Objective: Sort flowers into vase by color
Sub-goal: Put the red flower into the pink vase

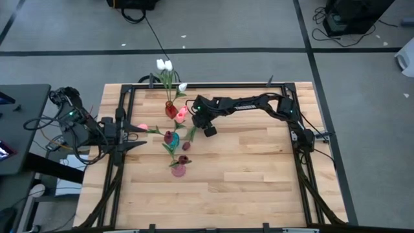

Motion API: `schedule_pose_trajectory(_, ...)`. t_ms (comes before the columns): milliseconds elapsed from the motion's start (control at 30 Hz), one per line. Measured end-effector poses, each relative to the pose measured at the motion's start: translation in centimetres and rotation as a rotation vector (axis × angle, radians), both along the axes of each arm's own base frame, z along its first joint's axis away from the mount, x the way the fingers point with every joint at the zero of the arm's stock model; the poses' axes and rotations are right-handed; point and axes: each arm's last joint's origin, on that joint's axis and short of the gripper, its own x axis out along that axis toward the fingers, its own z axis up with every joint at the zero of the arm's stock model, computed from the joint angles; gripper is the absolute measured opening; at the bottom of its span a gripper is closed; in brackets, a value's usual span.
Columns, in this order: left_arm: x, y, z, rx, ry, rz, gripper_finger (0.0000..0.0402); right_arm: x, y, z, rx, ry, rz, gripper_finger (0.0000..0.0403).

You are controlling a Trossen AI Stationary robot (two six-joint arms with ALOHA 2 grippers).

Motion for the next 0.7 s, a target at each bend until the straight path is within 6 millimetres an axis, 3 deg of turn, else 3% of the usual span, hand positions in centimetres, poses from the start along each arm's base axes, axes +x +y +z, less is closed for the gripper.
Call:
schedule_pose_trajectory(200,0.1,-0.3,-0.1,-0.014,0.024,-0.093,0.0183,0.1,0.3,-0.1,0.005,0.004,0.005,0.0127)
schedule_pose_trajectory(433,0.4,-0.9,-0.4,-0.005,0.050,-0.134,0.0183,0.1,0.4,0.0,-0.024,0.026,0.013,0.0013)
schedule_pose_trajectory(600,0.5,-1.0,-0.6,0.011,0.066,-0.133,0.0183,0.3,0.4,0.4,-0.035,-0.003,0.013,0.0007)
schedule_pose_trajectory(700,0.5,-1.0,-0.6,0.016,0.071,-0.133,0.0183,0.5,0.4,1.7,-0.044,-0.008,-0.010,0.0006)
